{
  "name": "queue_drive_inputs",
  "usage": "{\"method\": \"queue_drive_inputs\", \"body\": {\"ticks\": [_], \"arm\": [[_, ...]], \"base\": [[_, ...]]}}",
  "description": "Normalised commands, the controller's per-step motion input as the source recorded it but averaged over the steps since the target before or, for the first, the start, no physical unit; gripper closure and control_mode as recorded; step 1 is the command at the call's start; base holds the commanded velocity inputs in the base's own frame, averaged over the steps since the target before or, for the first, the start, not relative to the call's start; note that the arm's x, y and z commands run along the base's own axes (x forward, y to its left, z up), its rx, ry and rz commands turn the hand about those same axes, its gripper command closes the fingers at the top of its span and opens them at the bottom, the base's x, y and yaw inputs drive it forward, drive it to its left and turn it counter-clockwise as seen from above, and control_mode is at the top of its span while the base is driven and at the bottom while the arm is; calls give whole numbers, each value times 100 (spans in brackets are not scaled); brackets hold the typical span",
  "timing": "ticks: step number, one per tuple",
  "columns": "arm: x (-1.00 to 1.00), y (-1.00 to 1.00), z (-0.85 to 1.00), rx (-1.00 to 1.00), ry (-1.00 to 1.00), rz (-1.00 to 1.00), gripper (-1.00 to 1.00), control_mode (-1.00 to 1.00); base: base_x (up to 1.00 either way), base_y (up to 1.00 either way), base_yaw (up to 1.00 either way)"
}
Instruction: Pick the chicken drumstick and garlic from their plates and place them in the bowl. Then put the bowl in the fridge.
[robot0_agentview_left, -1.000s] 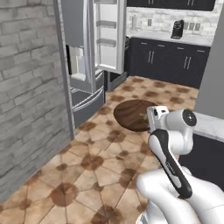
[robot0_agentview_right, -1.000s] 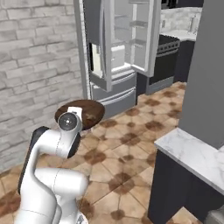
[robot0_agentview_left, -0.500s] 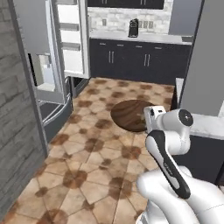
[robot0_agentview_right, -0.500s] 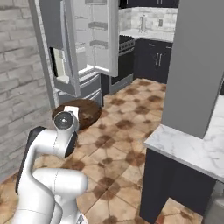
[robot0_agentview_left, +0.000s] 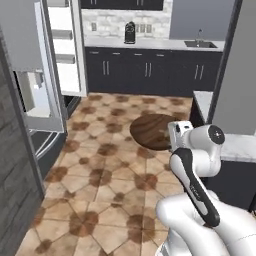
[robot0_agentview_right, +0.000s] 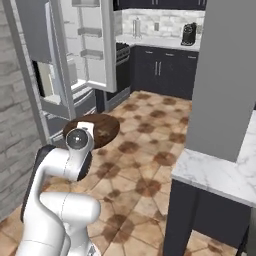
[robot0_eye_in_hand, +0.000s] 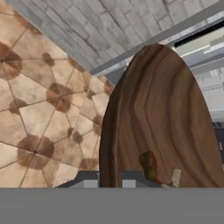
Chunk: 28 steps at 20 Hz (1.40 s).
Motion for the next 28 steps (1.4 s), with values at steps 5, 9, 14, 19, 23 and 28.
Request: {"method": "queue_drive_inputs", "body": {"ticks": [5,9,14,19,23,28], "arm": [[0,0,0,0,0,0,100,100],[0,0,0,0,0,0,100,100],[0,0,0,0,0,0,100,100],[0,0,0,0,0,0,100,100],[0,0,0,0,0,0,100,100],[0,0,0,0,0,0,100,100]], "base": [[67,51,-17],[71,44,-21],[71,32,-34],[61,22,-44],[55,34,-43],[58,44,-19]]}}
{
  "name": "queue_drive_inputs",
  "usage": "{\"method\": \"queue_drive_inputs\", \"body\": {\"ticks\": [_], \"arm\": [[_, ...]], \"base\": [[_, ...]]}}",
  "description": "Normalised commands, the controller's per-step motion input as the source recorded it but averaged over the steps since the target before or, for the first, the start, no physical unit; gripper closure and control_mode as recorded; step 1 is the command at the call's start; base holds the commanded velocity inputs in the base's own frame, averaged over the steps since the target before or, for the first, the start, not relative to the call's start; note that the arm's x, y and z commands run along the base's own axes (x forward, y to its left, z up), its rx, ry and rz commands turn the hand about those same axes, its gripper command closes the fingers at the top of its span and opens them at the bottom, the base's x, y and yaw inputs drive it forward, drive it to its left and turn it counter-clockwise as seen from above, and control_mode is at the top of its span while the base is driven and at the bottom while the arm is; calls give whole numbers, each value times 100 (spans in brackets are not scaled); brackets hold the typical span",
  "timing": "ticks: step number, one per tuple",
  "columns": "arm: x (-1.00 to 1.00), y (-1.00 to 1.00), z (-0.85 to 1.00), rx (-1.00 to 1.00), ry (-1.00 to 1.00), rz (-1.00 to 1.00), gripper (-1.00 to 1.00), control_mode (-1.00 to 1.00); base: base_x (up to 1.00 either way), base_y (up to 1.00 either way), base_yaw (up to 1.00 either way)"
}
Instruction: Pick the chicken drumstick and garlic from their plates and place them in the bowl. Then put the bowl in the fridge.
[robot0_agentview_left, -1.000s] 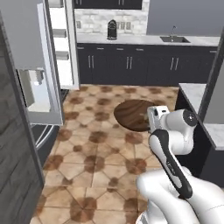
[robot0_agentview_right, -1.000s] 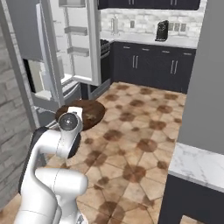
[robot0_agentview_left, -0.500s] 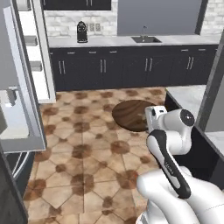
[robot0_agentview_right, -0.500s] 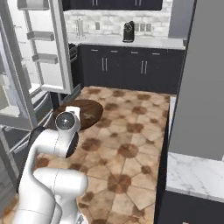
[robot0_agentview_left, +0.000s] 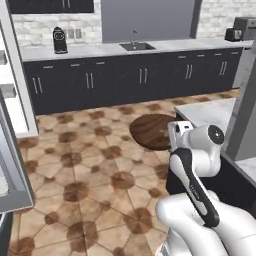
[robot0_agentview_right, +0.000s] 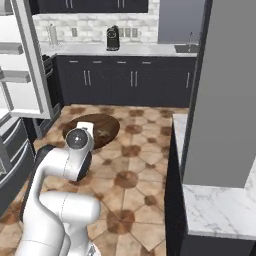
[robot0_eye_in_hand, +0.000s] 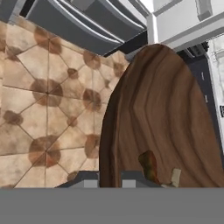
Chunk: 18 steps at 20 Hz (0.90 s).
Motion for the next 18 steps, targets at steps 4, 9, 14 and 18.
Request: {"method": "queue_drive_inputs", "body": {"ticks": [4,9,14,18], "arm": [[0,0,0,0,0,0,100,100],[0,0,0,0,0,0,100,100],[0,0,0,0,0,0,100,100],[0,0,0,0,0,0,100,100]], "base": [[59,50,-6],[58,46,2],[41,26,30],[11,-1,65]]}}
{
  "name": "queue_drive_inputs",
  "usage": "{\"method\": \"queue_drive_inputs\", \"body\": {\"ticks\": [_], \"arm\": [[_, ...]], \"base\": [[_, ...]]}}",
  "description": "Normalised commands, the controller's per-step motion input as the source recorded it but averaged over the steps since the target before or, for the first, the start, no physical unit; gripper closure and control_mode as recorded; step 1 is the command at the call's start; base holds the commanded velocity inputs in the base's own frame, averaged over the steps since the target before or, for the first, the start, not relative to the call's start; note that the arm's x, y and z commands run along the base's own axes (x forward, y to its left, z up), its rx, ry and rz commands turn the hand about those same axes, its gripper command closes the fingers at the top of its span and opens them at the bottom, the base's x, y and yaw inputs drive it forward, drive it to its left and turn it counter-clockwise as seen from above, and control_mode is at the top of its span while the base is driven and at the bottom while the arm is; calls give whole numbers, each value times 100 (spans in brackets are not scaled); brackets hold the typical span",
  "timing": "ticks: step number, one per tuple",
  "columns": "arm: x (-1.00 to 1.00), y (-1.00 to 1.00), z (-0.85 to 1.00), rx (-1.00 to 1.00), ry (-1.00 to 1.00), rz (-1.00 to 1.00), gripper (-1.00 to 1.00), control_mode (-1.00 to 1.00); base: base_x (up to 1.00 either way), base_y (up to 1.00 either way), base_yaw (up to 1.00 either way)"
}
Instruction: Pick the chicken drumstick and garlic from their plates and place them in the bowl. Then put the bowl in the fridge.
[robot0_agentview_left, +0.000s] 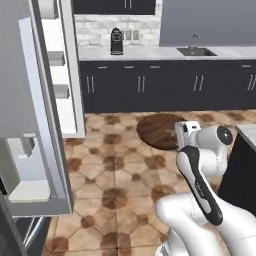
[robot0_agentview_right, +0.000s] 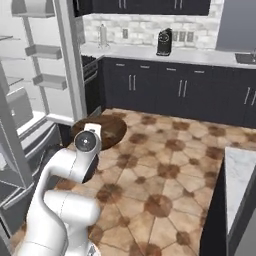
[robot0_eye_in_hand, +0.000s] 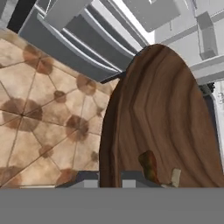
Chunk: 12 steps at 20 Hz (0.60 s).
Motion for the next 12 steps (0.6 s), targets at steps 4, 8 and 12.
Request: {"method": "queue_drive_inputs", "body": {"ticks": [4,8,12], "arm": [[0,0,0,0,0,0,100,100],[0,0,0,0,0,0,100,100],[0,0,0,0,0,0,100,100]], "base": [[1,-10,72],[31,-23,53],[43,-41,31]]}}
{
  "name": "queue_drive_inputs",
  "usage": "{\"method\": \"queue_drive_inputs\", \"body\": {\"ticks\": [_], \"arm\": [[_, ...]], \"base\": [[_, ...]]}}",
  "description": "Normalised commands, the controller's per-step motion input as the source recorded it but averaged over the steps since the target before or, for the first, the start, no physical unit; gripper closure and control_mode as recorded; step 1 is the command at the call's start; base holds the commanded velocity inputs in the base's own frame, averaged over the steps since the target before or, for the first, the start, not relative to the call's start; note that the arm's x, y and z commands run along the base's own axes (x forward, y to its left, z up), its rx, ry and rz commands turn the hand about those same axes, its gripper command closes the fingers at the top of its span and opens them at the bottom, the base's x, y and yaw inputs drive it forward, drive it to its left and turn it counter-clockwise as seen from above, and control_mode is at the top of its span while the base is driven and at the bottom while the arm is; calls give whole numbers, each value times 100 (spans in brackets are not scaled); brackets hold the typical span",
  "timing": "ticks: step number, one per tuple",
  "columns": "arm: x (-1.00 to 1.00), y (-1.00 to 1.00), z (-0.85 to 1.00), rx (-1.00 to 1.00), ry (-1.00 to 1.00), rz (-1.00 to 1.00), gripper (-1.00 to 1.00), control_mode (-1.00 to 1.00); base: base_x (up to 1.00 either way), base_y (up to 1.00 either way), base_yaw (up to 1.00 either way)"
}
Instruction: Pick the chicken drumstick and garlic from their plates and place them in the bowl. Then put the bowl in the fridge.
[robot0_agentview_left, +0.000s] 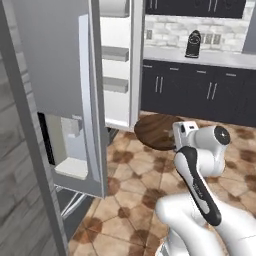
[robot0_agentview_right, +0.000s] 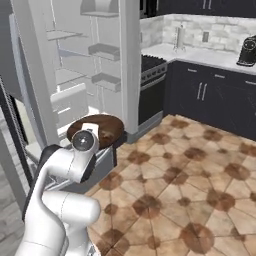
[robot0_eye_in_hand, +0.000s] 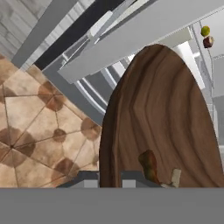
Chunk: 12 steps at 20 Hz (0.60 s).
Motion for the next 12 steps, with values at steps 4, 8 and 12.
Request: {"method": "queue_drive_inputs", "body": {"ticks": [4,8,12], "arm": [[0,0,0,0,0,0,100,100],[0,0,0,0,0,0,100,100],[0,0,0,0,0,0,100,100]], "base": [[35,-50,21],[17,-40,28],[4,-28,53]]}}
